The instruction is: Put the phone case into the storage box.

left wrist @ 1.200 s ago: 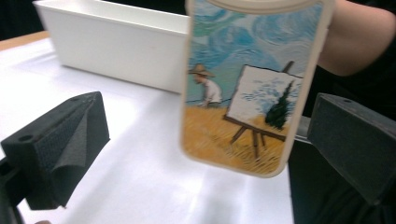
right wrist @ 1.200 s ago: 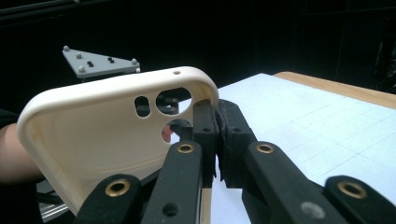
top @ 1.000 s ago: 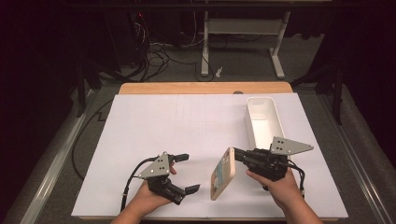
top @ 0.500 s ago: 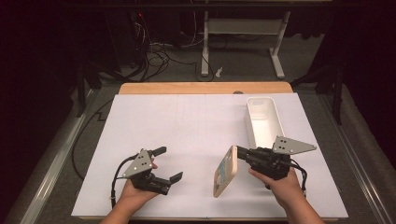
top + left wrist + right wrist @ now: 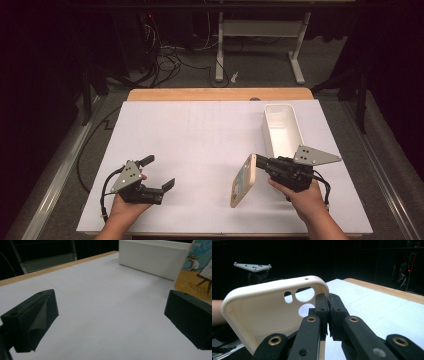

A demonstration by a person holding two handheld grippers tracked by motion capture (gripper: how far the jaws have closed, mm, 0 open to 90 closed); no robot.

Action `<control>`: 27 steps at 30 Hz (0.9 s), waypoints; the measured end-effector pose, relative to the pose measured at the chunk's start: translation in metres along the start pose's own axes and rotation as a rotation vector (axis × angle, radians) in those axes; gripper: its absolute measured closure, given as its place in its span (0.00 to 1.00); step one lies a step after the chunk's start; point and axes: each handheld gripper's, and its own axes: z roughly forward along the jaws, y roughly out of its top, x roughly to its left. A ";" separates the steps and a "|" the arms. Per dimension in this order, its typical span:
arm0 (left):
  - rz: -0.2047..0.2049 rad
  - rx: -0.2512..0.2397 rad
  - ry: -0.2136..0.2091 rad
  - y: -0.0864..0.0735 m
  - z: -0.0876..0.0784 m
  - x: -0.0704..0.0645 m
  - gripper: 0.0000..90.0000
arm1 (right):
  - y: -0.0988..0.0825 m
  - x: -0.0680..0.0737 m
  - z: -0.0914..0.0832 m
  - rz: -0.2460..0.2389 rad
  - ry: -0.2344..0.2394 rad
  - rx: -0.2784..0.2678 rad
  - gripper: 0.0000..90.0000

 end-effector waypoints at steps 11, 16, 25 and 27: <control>-0.036 -0.003 0.014 -0.008 -0.003 0.007 0.00 | -0.001 -0.002 -0.001 -0.015 -0.062 0.005 0.98; -0.030 -0.005 0.006 -0.007 -0.002 0.005 0.00 | -0.001 -0.003 -0.002 -0.016 -0.084 0.007 0.98; -0.039 -0.007 0.013 -0.008 -0.002 0.004 0.00 | -0.001 -0.007 -0.007 -0.023 -0.136 0.001 0.98; -0.043 -0.008 0.014 -0.008 -0.002 0.004 0.00 | -0.001 -0.008 -0.009 -0.021 -0.148 -0.005 0.98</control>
